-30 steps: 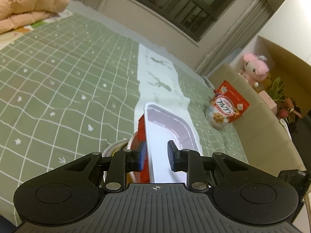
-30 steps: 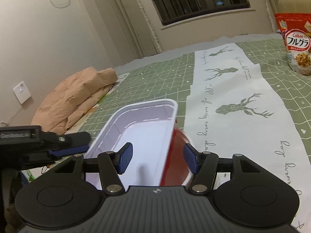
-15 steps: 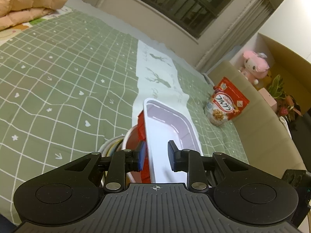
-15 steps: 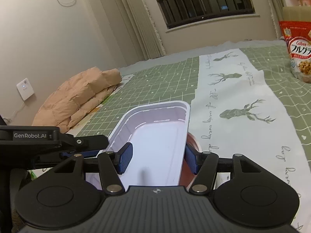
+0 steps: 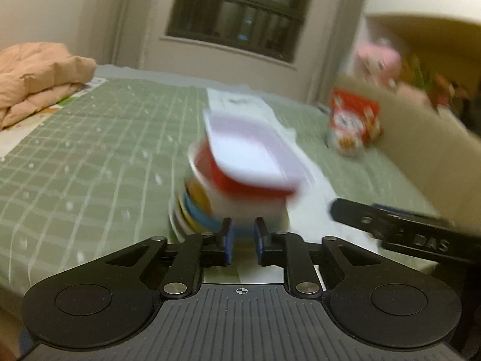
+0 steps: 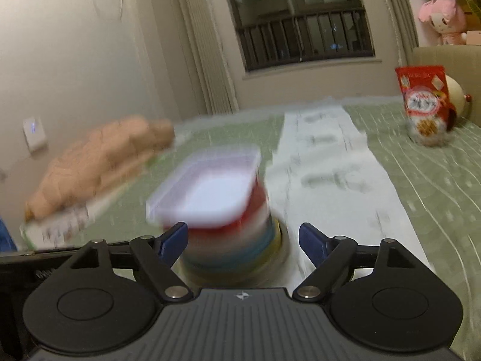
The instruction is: Organize plates and bowls
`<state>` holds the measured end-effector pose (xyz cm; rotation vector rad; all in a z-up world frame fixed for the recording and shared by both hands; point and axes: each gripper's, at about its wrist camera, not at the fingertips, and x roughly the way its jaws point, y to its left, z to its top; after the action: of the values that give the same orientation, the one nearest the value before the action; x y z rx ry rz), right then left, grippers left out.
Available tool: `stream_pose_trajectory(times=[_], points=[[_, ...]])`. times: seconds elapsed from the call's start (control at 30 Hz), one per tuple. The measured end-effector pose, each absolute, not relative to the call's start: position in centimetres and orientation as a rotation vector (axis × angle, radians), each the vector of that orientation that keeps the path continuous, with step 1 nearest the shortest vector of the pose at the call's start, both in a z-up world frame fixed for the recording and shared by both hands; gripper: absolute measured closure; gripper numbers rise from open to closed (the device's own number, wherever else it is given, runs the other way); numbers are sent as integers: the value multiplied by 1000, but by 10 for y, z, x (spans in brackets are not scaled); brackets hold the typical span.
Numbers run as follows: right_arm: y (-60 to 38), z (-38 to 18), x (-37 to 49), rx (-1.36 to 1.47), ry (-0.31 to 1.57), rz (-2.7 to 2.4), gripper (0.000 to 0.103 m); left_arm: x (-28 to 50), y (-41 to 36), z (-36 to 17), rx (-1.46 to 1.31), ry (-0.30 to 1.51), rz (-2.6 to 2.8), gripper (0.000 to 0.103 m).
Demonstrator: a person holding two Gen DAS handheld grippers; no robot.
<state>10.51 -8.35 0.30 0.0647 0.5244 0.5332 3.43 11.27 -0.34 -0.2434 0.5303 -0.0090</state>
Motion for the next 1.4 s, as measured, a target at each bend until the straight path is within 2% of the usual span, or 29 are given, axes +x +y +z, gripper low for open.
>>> stream_pose_trajectory(times=[0.17,0.57,1.4], points=[[-97,-28,58,4,633,494,22,-2,71,-21,-166,622,29,86],[-107,-22,17,-21,661,434,22,-43,60,-4,-157,592,81,86],[-103,-27,19,-41,691,437,22,-43,63,-12,-193,631,80,86]])
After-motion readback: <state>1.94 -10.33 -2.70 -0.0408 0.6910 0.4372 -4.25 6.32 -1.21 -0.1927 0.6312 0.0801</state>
